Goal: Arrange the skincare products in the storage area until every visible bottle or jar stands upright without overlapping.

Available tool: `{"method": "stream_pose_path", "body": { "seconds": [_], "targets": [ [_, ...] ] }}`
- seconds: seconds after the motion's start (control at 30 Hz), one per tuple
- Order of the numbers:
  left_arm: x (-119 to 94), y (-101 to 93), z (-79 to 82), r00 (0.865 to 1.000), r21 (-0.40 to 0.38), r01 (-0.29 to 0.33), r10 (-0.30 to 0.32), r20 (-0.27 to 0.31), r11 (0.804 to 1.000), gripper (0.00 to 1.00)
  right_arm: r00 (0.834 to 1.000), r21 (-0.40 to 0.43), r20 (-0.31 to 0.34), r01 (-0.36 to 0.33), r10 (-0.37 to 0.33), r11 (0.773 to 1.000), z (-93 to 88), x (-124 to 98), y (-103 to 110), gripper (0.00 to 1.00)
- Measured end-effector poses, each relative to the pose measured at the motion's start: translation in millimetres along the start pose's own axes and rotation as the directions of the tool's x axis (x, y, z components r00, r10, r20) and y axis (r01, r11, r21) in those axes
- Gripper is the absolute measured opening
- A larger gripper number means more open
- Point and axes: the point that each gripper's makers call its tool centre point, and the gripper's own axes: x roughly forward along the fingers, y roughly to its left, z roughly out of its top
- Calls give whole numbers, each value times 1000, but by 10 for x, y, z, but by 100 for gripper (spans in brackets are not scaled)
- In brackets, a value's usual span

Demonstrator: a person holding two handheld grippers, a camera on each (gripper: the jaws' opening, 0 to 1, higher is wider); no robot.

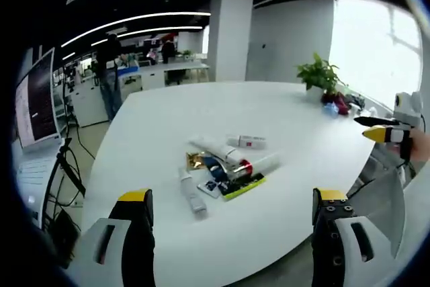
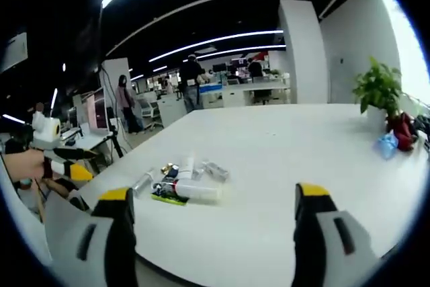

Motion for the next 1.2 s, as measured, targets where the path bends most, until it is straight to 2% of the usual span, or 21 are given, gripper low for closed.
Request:
{"method": "stream_pose_path", "body": {
  "seconds": [1.2],
  "targets": [
    [18,-34,-36,999,15,21,-20,-30,1000,97,1000,-1,-17,-6,6,1000,-34,18,9,100]
  ]
}}
